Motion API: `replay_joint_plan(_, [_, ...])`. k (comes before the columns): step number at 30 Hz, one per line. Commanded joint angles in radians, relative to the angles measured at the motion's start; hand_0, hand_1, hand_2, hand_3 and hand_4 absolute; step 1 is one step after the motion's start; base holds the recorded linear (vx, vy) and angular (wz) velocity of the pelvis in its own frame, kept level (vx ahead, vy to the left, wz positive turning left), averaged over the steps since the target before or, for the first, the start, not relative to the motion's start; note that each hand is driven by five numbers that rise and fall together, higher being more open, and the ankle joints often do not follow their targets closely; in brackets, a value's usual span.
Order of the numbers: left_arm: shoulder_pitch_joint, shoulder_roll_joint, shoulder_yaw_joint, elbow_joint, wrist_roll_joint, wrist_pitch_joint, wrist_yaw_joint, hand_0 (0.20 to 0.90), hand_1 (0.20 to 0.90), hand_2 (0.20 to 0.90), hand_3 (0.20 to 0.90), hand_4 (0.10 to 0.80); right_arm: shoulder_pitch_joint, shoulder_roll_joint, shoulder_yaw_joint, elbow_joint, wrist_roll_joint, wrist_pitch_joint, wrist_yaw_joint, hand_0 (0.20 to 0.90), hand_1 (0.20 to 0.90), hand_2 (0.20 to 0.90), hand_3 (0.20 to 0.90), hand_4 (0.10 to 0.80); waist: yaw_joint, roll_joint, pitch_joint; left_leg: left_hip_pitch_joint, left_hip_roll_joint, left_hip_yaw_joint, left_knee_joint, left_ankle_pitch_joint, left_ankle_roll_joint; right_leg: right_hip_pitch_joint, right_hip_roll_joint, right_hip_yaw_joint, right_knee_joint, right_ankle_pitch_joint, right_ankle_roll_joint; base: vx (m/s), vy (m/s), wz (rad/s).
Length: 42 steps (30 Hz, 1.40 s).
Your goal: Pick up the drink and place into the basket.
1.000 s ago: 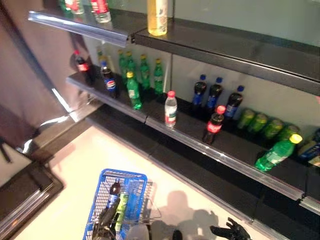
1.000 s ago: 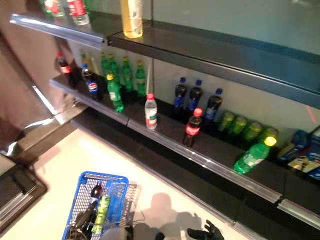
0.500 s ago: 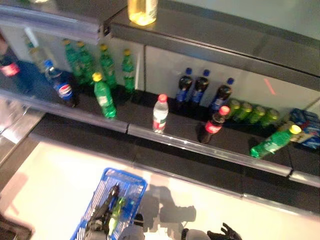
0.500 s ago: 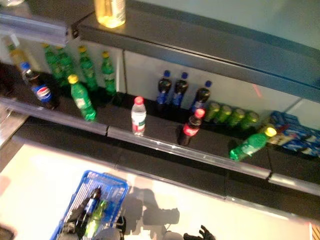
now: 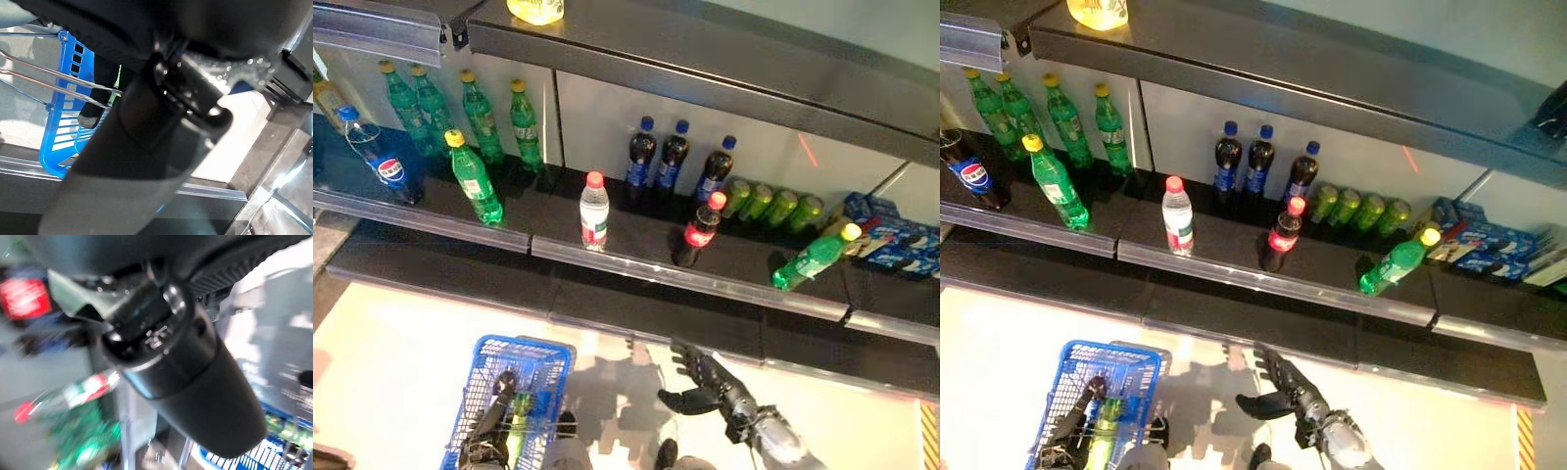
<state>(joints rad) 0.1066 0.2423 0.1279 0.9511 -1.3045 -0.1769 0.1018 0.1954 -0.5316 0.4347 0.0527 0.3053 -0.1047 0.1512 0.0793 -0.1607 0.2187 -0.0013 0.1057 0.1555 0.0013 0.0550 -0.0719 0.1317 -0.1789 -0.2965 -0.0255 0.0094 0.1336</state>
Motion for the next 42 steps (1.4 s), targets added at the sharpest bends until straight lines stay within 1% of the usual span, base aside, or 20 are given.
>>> replay_joint_plan(1, [0.021, -0.043, -0.091, -0.057, 0.048, 0.009, -0.049, 0.3, 0.3, 0.3, 0.2, 0.1, -0.114, -0.02, -0.016, -0.206, 0.046, -0.118, 0.008, 0.9, 0.9, 0.9, 0.9, 0.8, 0.036, 0.016, -0.054, 0.017, 0.039, 0.019, 0.063, -0.057, -0.017, -0.014, -0.049, -0.023, 0.061, 0.012, 0.065, 0.063, 0.014, 0.09])
replay_joint_plan(7, [0.032, -0.087, -0.099, -0.04, 0.087, 0.01, -0.039, 0.3, 0.3, 0.3, 0.2, 0.1, -0.24, -0.021, -0.073, -0.339, 0.061, -0.152, -0.203, 0.9, 0.9, 0.9, 0.9, 0.8, 0.065, 0.043, -0.069, 0.041, 0.031, -0.005, 0.043, -0.05, -0.021, 0.012, -0.055, -0.046, 0.064, -0.002, 0.056, 0.066, 0.07, 0.15])
replay_joint_plan(8, [0.029, -0.102, -0.11, -0.045, 0.098, 0.017, -0.029, 0.3, 0.3, 0.3, 0.2, 0.1, -0.306, 0.0, -0.083, -0.359, 0.045, -0.123, -0.295, 0.9, 0.9, 0.9, 0.9, 0.8, 0.081, 0.058, -0.069, 0.038, 0.023, -0.019, 0.051, -0.05, -0.023, 0.018, -0.061, -0.056, 0.072, -0.009, 0.053, 0.072, 0.145, 0.24])
replay_joint_plan(11, [0.022, -0.119, -0.13, -0.037, 0.123, 0.02, -0.032, 0.3, 0.3, 0.3, 0.2, 0.1, -0.42, 0.033, -0.066, -0.338, 0.061, -0.081, -0.412, 0.9, 0.9, 0.9, 0.9, 0.8, 0.113, 0.078, -0.06, 0.038, 0.01, -0.048, 0.055, -0.048, -0.023, 0.032, -0.071, -0.083, 0.084, -0.016, 0.05, 0.077, 0.117, 0.2])
replay_joint_plan(14, [0.029, -0.126, -0.145, -0.028, 0.151, 0.03, -0.049, 0.3, 0.3, 0.3, 0.2, 0.1, -0.543, 0.077, -0.044, -0.286, 0.054, -0.017, -0.52, 0.9, 0.9, 0.9, 0.9, 0.8, 0.155, 0.096, -0.054, 0.036, -0.012, -0.083, 0.061, -0.045, -0.02, 0.056, -0.082, -0.123, 0.093, -0.022, 0.047, 0.129, 0.116, 0.37])
replay_joint_plan(15, [0.035, -0.124, -0.147, -0.023, 0.165, 0.039, -0.062, 0.3, 0.3, 0.3, 0.2, 0.1, -0.583, 0.091, -0.036, -0.263, 0.053, 0.008, -0.582, 0.9, 0.9, 0.9, 0.9, 0.8, 0.175, 0.103, -0.051, 0.027, -0.021, -0.099, 0.07, -0.042, -0.02, 0.064, -0.085, -0.138, 0.098, -0.025, 0.044, 0.13, 0.094, 0.58])
replay_joint_plan(17, [0.04, -0.124, -0.148, -0.018, 0.177, 0.04, -0.071, 0.3, 0.3, 0.3, 0.2, 0.1, -0.611, 0.108, -0.035, -0.242, 0.03, 0.017, -0.656, 0.9, 0.9, 0.9, 0.9, 0.8, 0.19, 0.109, -0.047, 0.016, -0.029, -0.115, 0.082, -0.041, -0.019, 0.069, -0.088, -0.152, 0.105, -0.028, 0.042, 0.117, 0.081, 0.74])
replay_joint_plan(18, [0.049, -0.125, -0.15, -0.015, 0.193, 0.043, -0.079, 0.3, 0.3, 0.3, 0.2, 0.1, -0.634, 0.129, -0.043, -0.222, -0.015, 0.03, -0.769, 0.9, 0.9, 0.9, 0.9, 0.8, 0.207, 0.118, -0.037, 0.0, -0.038, -0.13, 0.101, -0.039, -0.018, 0.071, -0.093, -0.168, 0.122, -0.032, 0.04, 0.112, 0.079, 0.67])
replay_joint_plan(20, [0.057, -0.128, -0.146, -0.012, 0.211, 0.05, -0.08, 0.3, 0.3, 0.3, 0.2, 0.1, -0.653, 0.159, -0.061, -0.193, -0.052, 0.033, -0.885, 0.9, 0.9, 0.9, 0.9, 0.8, 0.22, 0.128, -0.026, -0.028, -0.05, -0.145, 0.132, -0.04, -0.017, 0.068, -0.1, -0.184, 0.147, -0.041, 0.035, 0.106, 0.105, 0.62])
replay_joint_plan(21, [0.062, -0.13, -0.14, -0.009, 0.226, 0.061, -0.078, 0.3, 0.3, 0.3, 0.2, 0.1, -0.668, 0.179, -0.075, -0.175, -0.115, 0.055, -0.969, 0.9, 0.9, 0.9, 0.9, 0.8, 0.229, 0.14, -0.014, -0.055, -0.061, -0.156, 0.156, -0.038, -0.017, 0.06, -0.107, -0.194, 0.169, -0.045, 0.029, 0.066, 0.108, 0.63])
replay_joint_plan(23, [0.065, -0.131, -0.135, -0.006, 0.24, 0.07, -0.084, 0.3, 0.3, 0.3, 0.2, 0.1, -0.683, 0.192, -0.082, -0.164, -0.152, 0.071, -1.0, 0.9, 0.9, 0.9, 0.9, 0.8, 0.234, 0.151, 0.0, -0.079, -0.07, -0.166, 0.177, -0.037, -0.018, 0.047, -0.115, -0.201, 0.188, -0.05, 0.023, 0.023, 0.091, 0.46])
replay_joint_plan(27, [0.06, -0.129, -0.13, -0.004, 0.246, 0.084, -0.108, 0.3, 0.3, 0.3, 0.2, 0.1, -0.736, 0.199, -0.076, -0.14, -0.185, 0.13, -1.04, 0.9, 0.9, 0.9, 0.9, 0.8, 0.248, 0.181, 0.059, -0.134, -0.09, -0.181, 0.221, -0.038, -0.017, 0.007, -0.135, -0.204, 0.235, -0.059, 0.016, -0.025, 0.082, 0.15])
replay_joint_plan(30, [0.039, -0.125, -0.139, -0.016, 0.219, 0.083, -0.132, 0.3, 0.3, 0.3, 0.2, 0.1, -0.775, 0.184, -0.078, -0.13, -0.218, 0.157, -1.121, 0.9, 0.9, 0.9, 0.9, 0.8, 0.246, 0.194, 0.108, -0.17, -0.096, -0.177, 0.244, -0.043, -0.015, -0.026, -0.145, -0.199, 0.258, -0.062, 0.014, -0.112, 0.046, -0.01])
replay_joint_plan(31, [0.025, -0.124, -0.149, -0.024, 0.205, 0.079, -0.147, 0.3, 0.3, 0.3, 0.2, 0.1, -0.799, 0.179, -0.084, -0.125, -0.263, 0.176, -1.184, 0.9, 0.9, 0.9, 0.9, 0.8, 0.243, 0.2, 0.133, -0.186, -0.098, -0.176, 0.255, -0.046, -0.014, -0.044, -0.149, -0.195, 0.268, -0.061, 0.012, -0.162, 0.029, -0.02])
replay_joint_plan(34, [-0.005, -0.124, -0.196, -0.06, 0.176, 0.052, -0.181, 0.3, 0.3, 0.3, 0.2, 0.1, -0.858, 0.165, -0.111, -0.118, -0.369, 0.191, -1.29, 0.9, 0.9, 0.9, 0.9, 0.8, 0.234, 0.214, 0.195, -0.23, -0.098, -0.173, 0.283, -0.053, -0.01, -0.097, -0.157, -0.177, 0.297, -0.062, 0.009, -0.187, 0.024, -0.04])
replay_joint_plan(38, [-0.034, -0.124, -0.247, -0.096, 0.122, 0.031, -0.2, 0.3, 0.3, 0.3, 0.2, 0.1, -0.911, 0.139, -0.111, -0.133, -0.443, 0.195, -1.302, 0.9, 0.9, 0.9, 0.9, 0.8, 0.222, 0.228, 0.232, -0.253, -0.097, -0.164, 0.275, -0.046, -0.005, -0.136, -0.156, -0.158, 0.298, -0.058, 0.01, -0.126, 0.028, -0.13])
replay_joint_plan(42, [-0.052, -0.122, -0.267, -0.112, 0.117, 0.024, -0.193, 0.3, 0.3, 0.3, 0.2, 0.1, -0.929, 0.118, -0.103, -0.166, -0.444, 0.189, -1.292, 0.9, 0.9, 0.9, 0.9, 0.8, 0.215, 0.231, 0.242, -0.256, -0.099, -0.158, 0.261, -0.041, 0.0, -0.155, -0.154, -0.151, 0.297, -0.058, 0.01, -0.06, 0.008, -0.12])
